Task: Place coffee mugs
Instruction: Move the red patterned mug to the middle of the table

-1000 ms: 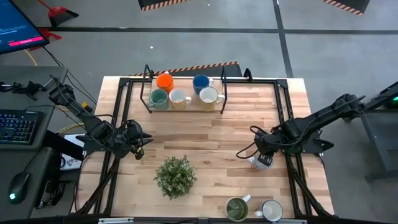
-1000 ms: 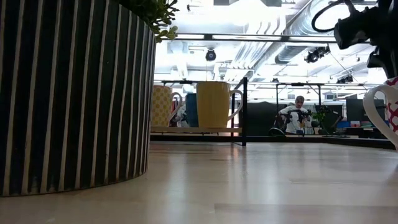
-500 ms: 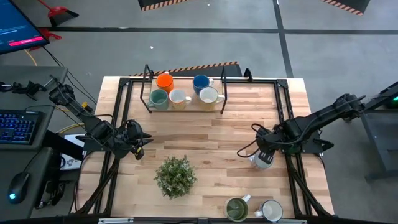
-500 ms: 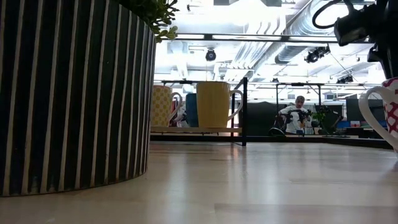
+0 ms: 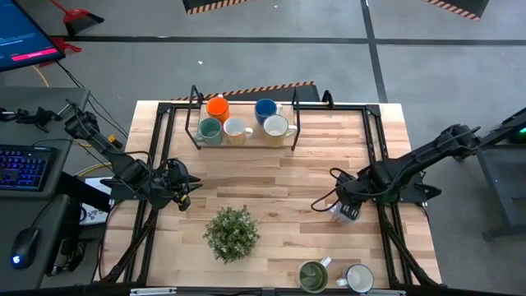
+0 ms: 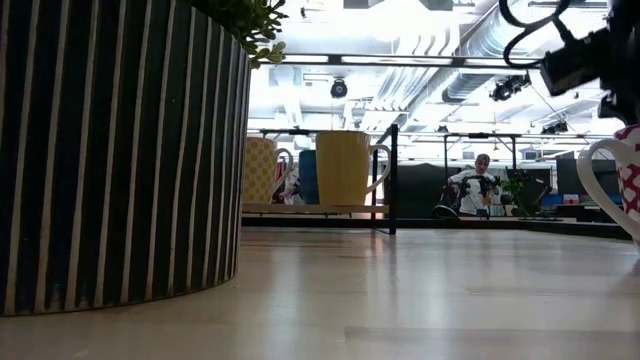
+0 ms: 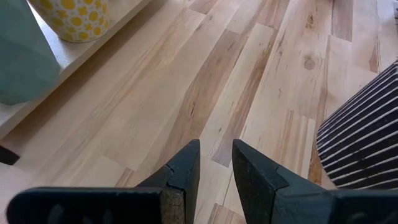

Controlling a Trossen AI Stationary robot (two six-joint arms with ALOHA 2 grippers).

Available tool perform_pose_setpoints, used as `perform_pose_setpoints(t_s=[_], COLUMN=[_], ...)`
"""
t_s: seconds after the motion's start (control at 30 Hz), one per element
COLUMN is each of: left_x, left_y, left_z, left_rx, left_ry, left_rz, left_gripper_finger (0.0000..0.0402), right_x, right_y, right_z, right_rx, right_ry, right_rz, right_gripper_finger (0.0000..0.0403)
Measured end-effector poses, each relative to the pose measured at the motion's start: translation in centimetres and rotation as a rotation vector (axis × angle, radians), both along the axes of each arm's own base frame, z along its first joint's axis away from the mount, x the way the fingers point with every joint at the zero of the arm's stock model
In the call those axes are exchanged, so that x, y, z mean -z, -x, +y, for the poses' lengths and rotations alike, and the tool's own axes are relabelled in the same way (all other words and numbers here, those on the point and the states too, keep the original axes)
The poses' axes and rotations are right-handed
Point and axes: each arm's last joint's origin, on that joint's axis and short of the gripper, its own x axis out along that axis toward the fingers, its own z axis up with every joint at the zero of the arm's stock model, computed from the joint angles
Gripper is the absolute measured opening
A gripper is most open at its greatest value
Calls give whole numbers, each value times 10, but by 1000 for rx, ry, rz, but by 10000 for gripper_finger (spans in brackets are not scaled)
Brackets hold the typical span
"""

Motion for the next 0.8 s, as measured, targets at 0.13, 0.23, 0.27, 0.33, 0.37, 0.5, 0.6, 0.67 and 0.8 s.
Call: perform_pose_setpoints(t_s=[0.13, 0.23, 0.27, 0.33, 0.37, 0.5, 0.6, 0.67, 0.8], left_x=[0, 0, 0, 0, 0, 0, 0, 0, 0], left_y=[0, 0, 0, 0, 0, 0, 0, 0, 0], left_z=[0, 0, 0, 0, 0, 0, 0, 0, 1], left_rx=[0, 0, 0, 0, 0, 0, 8, 23, 39], left_ry=[0, 0, 0, 0, 0, 0, -10, -31, -68], left_rz=[0, 0, 0, 0, 0, 0, 3, 10, 16], left_gripper_finger=[81, 81, 81, 81, 81, 81, 81, 81, 81], right_x=[13, 22, 25, 28, 29, 29, 28, 27, 27], right_y=[-2, -3, -4, -4, -4, -7, -11, -13, -17], right_z=[2, 2, 1, 1, 1, 3, 2, 0, -11], right_rx=[8, 40, 65, 89, 90, 89, 109, 128, 200], right_ry=[-16, -9, 3, 7, 0, -22, -16, 9, 73], right_rz=[-32, -62, -80, -90, -95, -126, -159, -189, -214], right_gripper_finger=[108, 107, 105, 91, 78, 11, 7, 3, 2])
